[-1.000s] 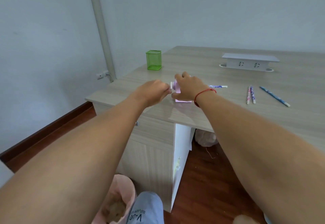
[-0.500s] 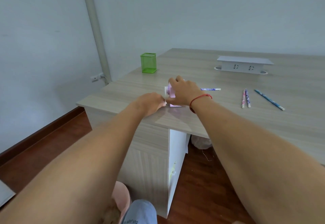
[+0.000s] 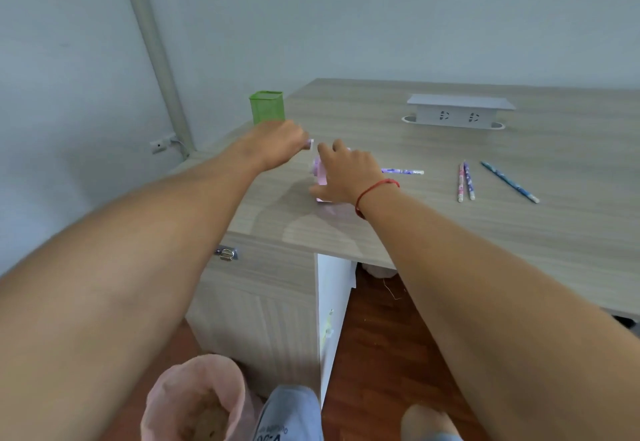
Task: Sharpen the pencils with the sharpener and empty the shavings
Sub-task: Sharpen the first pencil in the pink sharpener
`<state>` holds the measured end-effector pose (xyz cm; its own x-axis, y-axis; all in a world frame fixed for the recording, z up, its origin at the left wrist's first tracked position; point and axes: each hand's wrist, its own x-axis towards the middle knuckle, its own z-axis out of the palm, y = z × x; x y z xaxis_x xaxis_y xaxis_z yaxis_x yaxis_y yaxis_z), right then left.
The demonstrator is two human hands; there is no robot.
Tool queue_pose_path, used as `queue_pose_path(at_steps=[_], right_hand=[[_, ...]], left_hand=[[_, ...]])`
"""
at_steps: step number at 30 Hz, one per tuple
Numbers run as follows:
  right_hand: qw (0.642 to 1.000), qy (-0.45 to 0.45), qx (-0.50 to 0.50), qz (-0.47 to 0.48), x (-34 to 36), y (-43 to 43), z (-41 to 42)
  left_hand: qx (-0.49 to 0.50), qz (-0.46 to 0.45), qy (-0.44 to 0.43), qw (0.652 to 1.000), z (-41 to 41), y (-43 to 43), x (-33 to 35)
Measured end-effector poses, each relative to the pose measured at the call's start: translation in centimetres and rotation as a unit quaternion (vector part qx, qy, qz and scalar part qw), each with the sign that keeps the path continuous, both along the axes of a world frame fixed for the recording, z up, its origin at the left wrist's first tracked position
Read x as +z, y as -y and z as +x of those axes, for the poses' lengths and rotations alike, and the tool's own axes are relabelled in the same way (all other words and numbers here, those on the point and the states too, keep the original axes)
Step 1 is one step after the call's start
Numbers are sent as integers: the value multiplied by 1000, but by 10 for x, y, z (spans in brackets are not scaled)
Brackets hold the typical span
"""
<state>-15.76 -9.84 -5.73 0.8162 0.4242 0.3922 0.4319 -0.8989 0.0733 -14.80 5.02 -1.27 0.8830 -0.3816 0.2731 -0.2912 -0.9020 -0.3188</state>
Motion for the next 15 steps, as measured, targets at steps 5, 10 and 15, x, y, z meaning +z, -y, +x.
queue_pose_path(at_steps=[5, 10, 15], right_hand=[[999, -26, 4, -30, 4, -3, 0], [997, -63, 3, -48, 8, -2, 0], [995, -86, 1, -43, 9, -3, 6]], left_hand=[[-51, -34, 33, 998, -22, -8, -7], [-74, -74, 54, 993, -40, -12, -22], [-72, -151, -13, 986, -57, -10, -50]])
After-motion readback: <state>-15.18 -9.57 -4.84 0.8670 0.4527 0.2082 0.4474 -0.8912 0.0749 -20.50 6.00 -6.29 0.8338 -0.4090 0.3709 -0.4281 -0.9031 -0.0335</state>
